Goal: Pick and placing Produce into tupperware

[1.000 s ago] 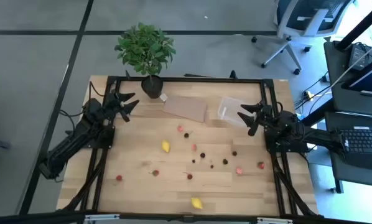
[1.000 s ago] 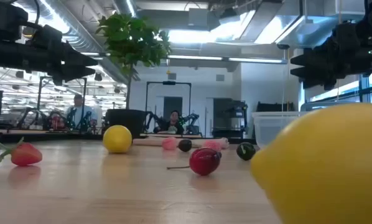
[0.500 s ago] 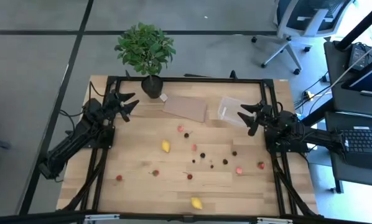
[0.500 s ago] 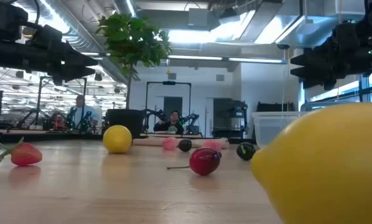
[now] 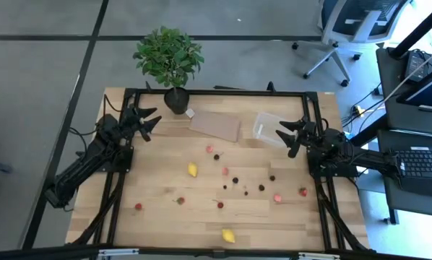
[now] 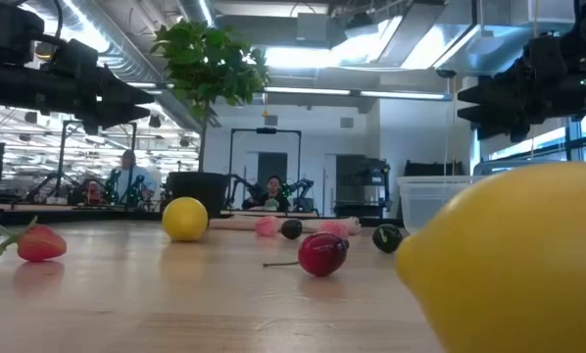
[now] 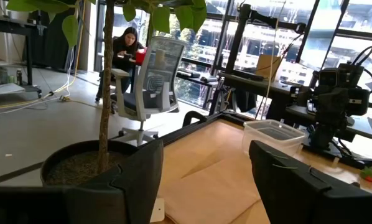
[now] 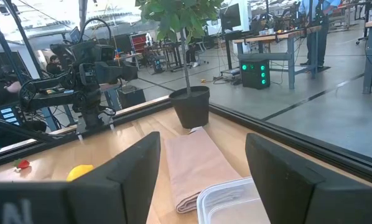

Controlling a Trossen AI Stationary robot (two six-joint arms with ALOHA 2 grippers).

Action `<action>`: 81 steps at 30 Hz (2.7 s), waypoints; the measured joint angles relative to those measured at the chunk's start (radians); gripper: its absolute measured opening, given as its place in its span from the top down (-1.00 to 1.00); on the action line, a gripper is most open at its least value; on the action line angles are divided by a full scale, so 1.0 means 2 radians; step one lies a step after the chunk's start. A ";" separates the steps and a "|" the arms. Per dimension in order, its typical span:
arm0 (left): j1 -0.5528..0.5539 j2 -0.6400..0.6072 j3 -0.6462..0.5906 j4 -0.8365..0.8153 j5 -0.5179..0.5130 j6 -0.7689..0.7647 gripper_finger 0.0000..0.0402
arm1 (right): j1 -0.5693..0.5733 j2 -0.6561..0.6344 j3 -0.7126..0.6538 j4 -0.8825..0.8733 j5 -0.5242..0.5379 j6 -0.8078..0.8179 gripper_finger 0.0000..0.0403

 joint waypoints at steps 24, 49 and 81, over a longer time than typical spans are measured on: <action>0.000 0.000 0.000 0.000 0.000 0.000 -0.15 | 0.000 0.000 0.000 0.000 0.000 0.000 -0.18; 0.000 0.000 0.000 0.000 0.000 0.000 -0.15 | 0.000 0.000 0.000 0.025 0.000 0.031 -0.18; 0.000 0.000 0.000 0.000 -0.013 0.016 -0.15 | 0.000 0.000 0.000 0.026 -0.003 0.120 -0.18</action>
